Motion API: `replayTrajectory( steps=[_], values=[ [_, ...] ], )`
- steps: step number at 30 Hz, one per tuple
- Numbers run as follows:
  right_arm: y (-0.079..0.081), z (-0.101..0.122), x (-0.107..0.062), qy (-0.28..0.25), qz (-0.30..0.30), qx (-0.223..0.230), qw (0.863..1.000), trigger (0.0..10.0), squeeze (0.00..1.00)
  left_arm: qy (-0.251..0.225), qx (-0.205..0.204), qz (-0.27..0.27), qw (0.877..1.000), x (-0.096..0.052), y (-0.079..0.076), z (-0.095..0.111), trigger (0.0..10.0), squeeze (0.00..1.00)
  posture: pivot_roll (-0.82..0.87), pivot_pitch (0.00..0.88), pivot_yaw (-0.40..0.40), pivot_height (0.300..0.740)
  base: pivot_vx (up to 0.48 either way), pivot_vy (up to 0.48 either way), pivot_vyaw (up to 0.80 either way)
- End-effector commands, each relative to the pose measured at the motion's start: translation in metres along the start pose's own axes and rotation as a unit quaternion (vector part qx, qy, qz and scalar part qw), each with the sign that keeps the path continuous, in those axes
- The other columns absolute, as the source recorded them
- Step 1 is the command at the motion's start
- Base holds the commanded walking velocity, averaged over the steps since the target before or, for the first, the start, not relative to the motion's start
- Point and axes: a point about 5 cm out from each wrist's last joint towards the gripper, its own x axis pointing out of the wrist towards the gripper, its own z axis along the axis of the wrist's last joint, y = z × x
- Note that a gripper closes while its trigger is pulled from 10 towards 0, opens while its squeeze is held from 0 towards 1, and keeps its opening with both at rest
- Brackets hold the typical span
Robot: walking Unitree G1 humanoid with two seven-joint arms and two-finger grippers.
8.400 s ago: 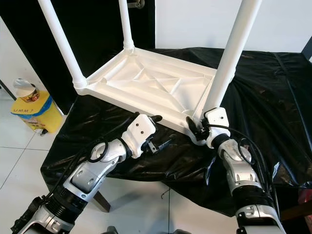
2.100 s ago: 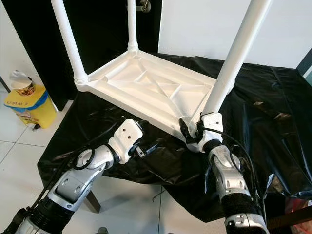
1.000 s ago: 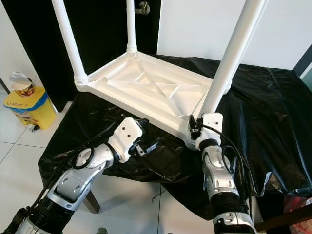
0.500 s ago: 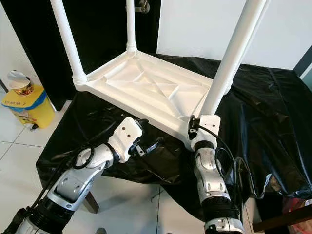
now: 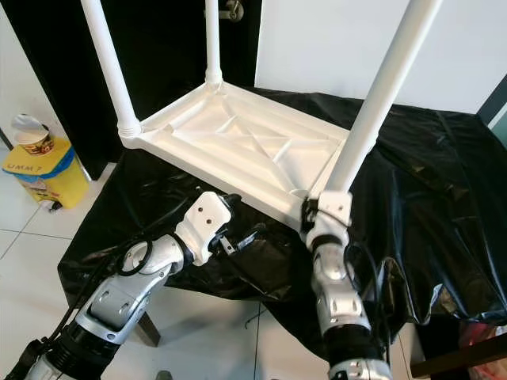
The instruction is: Building children table
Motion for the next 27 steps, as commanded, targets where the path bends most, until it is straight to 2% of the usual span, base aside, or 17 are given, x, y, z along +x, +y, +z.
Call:
replayTrajectory(
  steps=[1,3,4,6,8,11,13,15,17,19,21,23,24,25,26,27],
  values=[
    [0.002,-0.003,-0.001,0.009,0.01,0.002,1.0,10.0,1.0,0.004,0.003,-0.011,1.0,-0.001,-0.003,0.0,10.0,0.0,0.16,0.031,-0.116,0.74,0.0,0.0,0.0],
    [0.002,-0.002,-0.001,0.004,0.019,0.003,1.0,10.0,1.0,0.004,0.003,-0.012,1.0,-0.001,-0.003,0.0,10.0,0.0,0.16,0.029,-0.116,0.74,0.0,0.0,0.0],
    [0.001,0.001,-0.001,-0.003,0.035,0.003,0.999,10.0,0.0,0.003,0.003,-0.012,1.0,0.0,-0.003,0.001,10.0,0.0,0.16,0.028,-0.115,0.74,0.0,0.0,0.0],
    [-0.001,0.005,0.0,-0.015,0.075,0.002,0.997,10.0,0.0,0.003,0.004,-0.012,1.0,0.0,-0.002,0.001,10.0,0.0,0.16,0.027,-0.114,0.74,0.0,0.0,0.0],
    [-0.001,0.005,0.0,-0.015,0.075,0.002,0.997,10.0,0.0,0.003,0.004,-0.012,1.0,0.0,-0.002,0.001,10.0,0.0,0.16,0.027,-0.114,0.74,0.0,0.0,0.0],
    [-0.005,0.008,0.001,-0.024,0.117,-0.004,0.993,10.0,0.0,0.003,0.004,-0.012,1.0,0.001,-0.002,0.001,10.0,0.0,0.16,0.025,-0.112,0.74,0.0,0.0,0.0],
    [-0.005,0.008,0.001,-0.024,0.117,-0.004,0.993,10.0,0.0,0.003,0.004,-0.012,1.0,0.001,-0.002,0.001,10.0,0.0,0.16,0.025,-0.112,0.74,0.0,0.0,0.0],
    [-0.015,0.015,0.006,-0.031,0.186,-0.018,0.982,10.0,0.0,0.001,0.005,-0.013,1.0,0.002,-0.002,0.002,10.0,0.0,0.15,0.022,-0.11,0.74,0.0,0.0,0.0],
    [-0.015,0.015,0.006,-0.031,0.186,-0.018,0.982,10.0,0.0,0.001,0.005,-0.013,1.0,0.002,-0.002,0.002,10.0,0.0,0.15,0.022,-0.11,0.74,0.0,0.0,0.0],
    [-0.023,0.022,0.012,-0.033,0.256,-0.04,0.965,10.0,0.0,0.001,0.004,-0.015,1.0,0.003,-0.002,0.001,10.0,0.0,0.13,0.022,-0.106,0.74,0.0,0.0,0.0],
    [-0.023,0.022,0.012,-0.033,0.256,-0.04,0.965,10.0,0.0,0.001,0.004,-0.015,1.0,0.003,-0.002,0.001,10.0,0.0,0.13,0.022,-0.106,0.74,0.0,0.0,0.0],
    [-0.025,0.025,0.018,-0.028,0.295,-0.057,0.953,10.0,0.0,0.0,0.003,-0.018,1.0,0.004,-0.003,0.001,10.0,0.0,0.13,0.022,-0.105,0.74,0.0,0.0,0.0],
    [-0.025,0.025,0.018,-0.028,0.295,-0.057,0.953,10.0,0.0,0.0,0.003,-0.018,1.0,0.004,-0.003,0.001,10.0,0.0,0.13,0.022,-0.105,0.74,0.0,0.0,0.0],
    [-0.024,0.024,0.022,-0.019,0.311,-0.068,0.948,7.3,0.0,-0.001,0.003,-0.021,1.0,0.005,-0.003,0.001,10.0,0.0,0.13,0.02,-0.104,0.74,0.0,0.0,0.0],
    [-0.024,0.024,0.022,-0.019,0.311,-0.068,0.948,7.3,0.0,-0.001,0.003,-0.021,1.0,0.005,-0.003,0.001,10.0,0.0,0.13,0.02,-0.104,0.74,0.0,0.0,0.0],
    [-0.024,0.022,0.023,-0.012,0.315,-0.069,0.946,2.9,0.0,-0.001,0.003,-0.021,1.0,0.005,-0.003,0.001,10.0,0.0,0.13,0.02,-0.105,0.74,0.0,0.0,0.0]
  ],
)
